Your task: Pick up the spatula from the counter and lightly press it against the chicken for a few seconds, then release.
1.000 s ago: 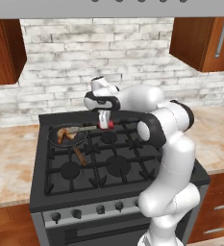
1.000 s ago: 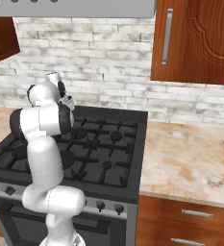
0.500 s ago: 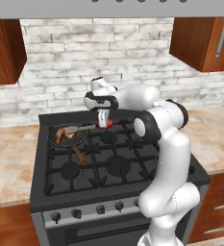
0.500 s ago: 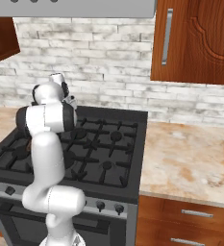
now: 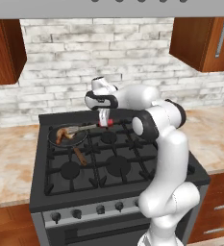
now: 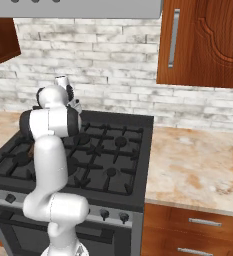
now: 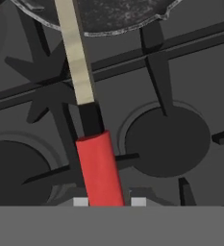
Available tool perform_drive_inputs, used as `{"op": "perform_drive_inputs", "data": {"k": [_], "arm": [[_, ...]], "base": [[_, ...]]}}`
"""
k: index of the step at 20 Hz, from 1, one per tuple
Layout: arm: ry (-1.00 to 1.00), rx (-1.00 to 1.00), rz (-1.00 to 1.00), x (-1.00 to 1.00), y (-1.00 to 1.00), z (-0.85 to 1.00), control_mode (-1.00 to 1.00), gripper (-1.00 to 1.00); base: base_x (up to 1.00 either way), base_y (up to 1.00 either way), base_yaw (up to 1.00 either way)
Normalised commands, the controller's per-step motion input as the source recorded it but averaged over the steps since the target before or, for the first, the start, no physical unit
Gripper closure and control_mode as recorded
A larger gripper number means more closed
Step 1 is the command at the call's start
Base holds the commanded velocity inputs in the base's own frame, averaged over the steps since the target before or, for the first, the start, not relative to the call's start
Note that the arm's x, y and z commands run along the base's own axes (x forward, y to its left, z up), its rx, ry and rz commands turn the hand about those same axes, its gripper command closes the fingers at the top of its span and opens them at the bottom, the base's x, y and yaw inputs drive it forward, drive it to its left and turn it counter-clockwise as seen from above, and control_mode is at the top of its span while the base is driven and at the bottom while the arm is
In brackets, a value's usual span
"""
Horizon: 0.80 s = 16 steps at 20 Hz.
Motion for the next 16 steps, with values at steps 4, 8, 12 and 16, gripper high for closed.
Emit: {"op": "perform_drive_inputs", "data": {"k": [4, 8, 12, 16], "arm": [[0.00, -0.03, 0.00, 0.00, 0.12, -0.07, -1.00, 1.00], [0.00, -0.04, 0.00, 0.00, 0.13, -0.09, -1.00, 1.00], [0.00, -0.03, 0.00, 0.00, 0.04, -0.07, -1.00, 1.00], [0.00, -0.03, 0.00, 0.00, 0.02, -0.06, -1.00, 1.00]], "base": [[0.00, 0.00, 0.00], [0.00, 0.00, 0.00], [0.00, 0.00, 0.00], [0.00, 0.00, 0.00]]}}
